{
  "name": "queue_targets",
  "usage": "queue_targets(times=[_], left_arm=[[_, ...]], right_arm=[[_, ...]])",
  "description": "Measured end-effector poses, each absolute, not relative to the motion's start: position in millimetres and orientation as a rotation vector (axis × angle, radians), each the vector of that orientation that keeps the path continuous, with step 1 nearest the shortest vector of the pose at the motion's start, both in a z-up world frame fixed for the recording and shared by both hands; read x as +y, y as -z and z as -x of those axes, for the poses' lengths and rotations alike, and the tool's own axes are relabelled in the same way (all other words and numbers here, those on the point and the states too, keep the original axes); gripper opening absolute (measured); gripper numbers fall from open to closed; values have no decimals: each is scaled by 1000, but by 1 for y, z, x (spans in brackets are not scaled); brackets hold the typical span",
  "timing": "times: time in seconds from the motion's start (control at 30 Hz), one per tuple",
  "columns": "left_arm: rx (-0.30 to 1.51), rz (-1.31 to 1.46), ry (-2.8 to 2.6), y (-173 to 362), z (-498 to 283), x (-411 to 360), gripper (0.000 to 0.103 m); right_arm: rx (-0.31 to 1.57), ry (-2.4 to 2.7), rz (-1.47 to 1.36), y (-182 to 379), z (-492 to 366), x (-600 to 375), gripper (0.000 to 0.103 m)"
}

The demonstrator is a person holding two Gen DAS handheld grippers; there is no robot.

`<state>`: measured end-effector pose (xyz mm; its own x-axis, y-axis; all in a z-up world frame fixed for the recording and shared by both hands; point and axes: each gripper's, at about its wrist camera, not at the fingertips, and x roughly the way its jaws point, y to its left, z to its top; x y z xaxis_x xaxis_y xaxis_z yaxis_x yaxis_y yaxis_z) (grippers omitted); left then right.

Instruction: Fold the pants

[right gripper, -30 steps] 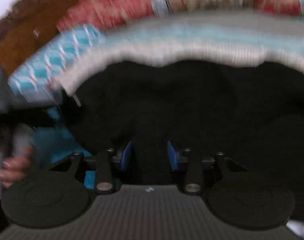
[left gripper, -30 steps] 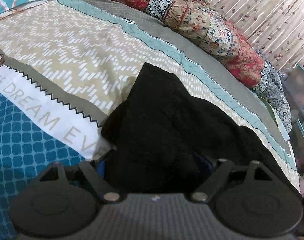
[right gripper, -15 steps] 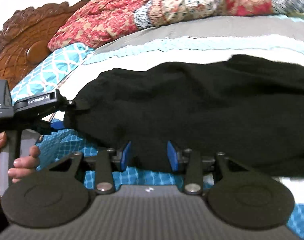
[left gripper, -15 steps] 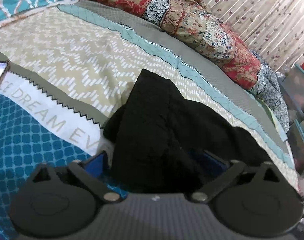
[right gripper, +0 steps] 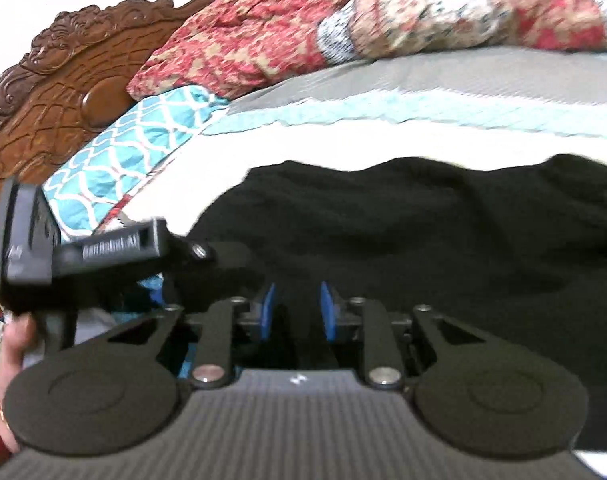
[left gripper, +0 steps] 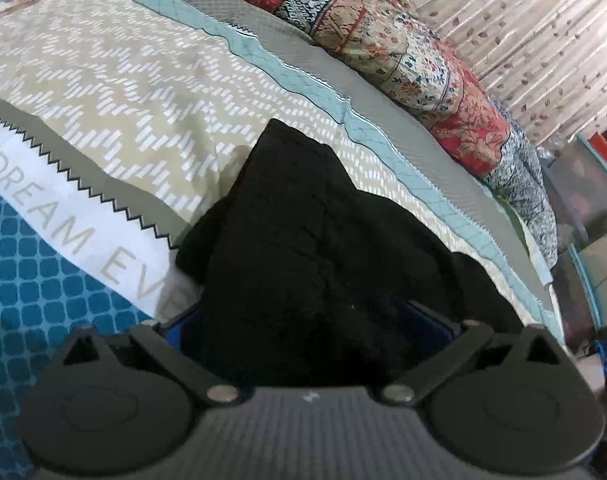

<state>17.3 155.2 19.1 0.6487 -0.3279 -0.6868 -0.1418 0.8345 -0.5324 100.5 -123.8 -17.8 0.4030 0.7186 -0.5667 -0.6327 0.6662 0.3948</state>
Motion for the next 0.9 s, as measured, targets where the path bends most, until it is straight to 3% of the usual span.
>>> queue_targets(times=[0.1,0.23,0.33,0.47,0.67,0.77,0.83,0.9], left_arm=[[895,508,70,-17,-21,151,53],[887,515,105,-23,-12,156,39],[864,519,127,-39,3,154,36],[827,529,98,-55,20,156,36],[898,509,20,-15,4,158,45],[868,521,42,-29,9,159,59],[854,521,30,-36,12,164,78],[810,547,40,-48,18,175,79]], right_arm=[[908,-847,-145,44,-118,-102,25],[940,-865,-178,44,-117,-99,24],[903,-922,-165,29,-101,-101,16],[875,-958,-190,17,-86,-107,13],[996,-903,-165,50,-98,-97,11],[980,-913,-229,33,-98,-112,14],[938,-914,-244,22,-93,-127,24],[897,-898,-270,14,-91,-145,30]])
